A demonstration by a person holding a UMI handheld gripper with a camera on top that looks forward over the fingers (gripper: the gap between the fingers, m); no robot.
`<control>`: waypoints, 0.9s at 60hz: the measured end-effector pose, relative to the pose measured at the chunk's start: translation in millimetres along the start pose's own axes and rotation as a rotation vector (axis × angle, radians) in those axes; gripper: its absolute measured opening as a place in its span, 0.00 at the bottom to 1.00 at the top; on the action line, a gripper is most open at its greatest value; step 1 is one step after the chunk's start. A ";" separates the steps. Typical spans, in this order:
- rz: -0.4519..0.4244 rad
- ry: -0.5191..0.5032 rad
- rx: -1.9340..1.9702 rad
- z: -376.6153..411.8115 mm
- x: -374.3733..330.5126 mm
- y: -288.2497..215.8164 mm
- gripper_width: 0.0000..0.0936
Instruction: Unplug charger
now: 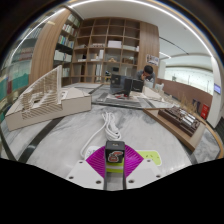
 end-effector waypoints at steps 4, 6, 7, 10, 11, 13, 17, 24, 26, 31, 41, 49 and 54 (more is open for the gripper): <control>0.030 0.008 0.040 -1.0 0.3 -2.7 0.19; 0.011 0.012 0.050 -3.4 -3.1 -11.3 0.19; -0.026 0.022 0.053 -8.3 -6.3 -22.4 0.19; -0.195 0.078 0.049 -29.0 -27.7 -77.3 0.19; -0.245 0.093 0.053 -35.4 -36.4 -95.5 0.19; -0.295 0.107 0.065 -44.2 -49.2 -120.8 0.18; -0.277 0.058 0.128 -52.2 -65.0 -144.8 0.18; -0.246 0.089 0.113 -97.3 -60.6 -139.2 0.18; -0.221 0.107 0.101 -110.5 -53.8 -123.2 0.18; -0.084 0.103 0.098 -134.2 -34.9 -70.8 0.18; 0.130 0.118 0.027 -164.1 -1.7 23.7 0.20; 0.211 0.109 0.050 -169.6 13.4 48.8 0.21; 0.229 0.101 0.070 -169.8 20.8 55.1 0.25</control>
Point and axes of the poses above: the point between the fingertips, and its own axes, seen from behind it with the camera up: z to the left, y down, x forward, the way the camera looks, the point moved 2 cm from there along -x, backward, against the way the camera looks, and after that the axes turned 14 degrees about y, right-handed, at the moved point
